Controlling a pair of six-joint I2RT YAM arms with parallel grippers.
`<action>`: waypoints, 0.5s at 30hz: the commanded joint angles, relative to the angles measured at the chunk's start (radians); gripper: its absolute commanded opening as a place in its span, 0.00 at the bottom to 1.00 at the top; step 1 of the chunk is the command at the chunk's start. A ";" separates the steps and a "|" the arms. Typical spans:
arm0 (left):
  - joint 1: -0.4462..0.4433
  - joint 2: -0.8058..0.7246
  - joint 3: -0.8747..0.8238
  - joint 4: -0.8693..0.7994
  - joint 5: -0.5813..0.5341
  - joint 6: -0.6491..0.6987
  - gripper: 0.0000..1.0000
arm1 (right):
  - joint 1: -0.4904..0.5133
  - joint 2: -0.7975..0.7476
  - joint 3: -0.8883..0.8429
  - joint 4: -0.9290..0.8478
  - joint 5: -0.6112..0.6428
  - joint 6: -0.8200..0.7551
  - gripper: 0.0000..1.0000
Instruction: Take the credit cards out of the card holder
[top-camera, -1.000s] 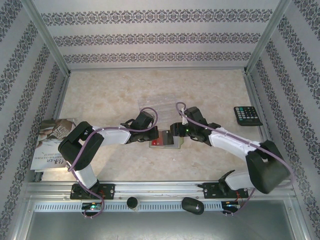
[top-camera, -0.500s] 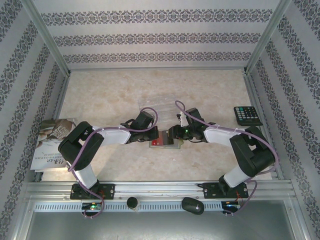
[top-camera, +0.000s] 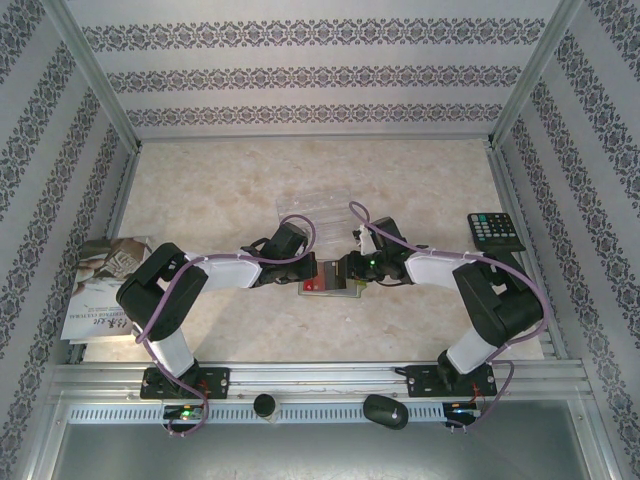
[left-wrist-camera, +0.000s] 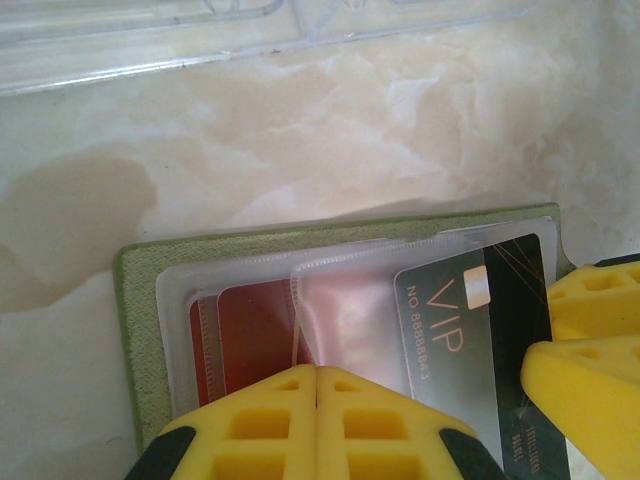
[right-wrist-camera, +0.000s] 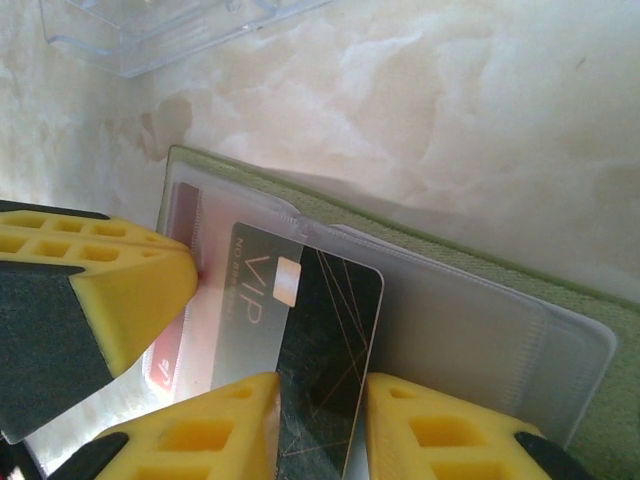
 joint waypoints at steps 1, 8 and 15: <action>0.000 0.026 -0.024 -0.052 0.017 0.001 0.00 | -0.004 0.034 -0.017 0.020 -0.059 0.023 0.27; -0.001 0.011 -0.030 -0.059 0.009 0.003 0.00 | -0.033 0.008 -0.038 0.032 -0.049 0.024 0.11; 0.002 -0.003 -0.032 -0.061 0.009 0.006 0.00 | -0.078 -0.098 -0.039 -0.069 -0.013 -0.059 0.00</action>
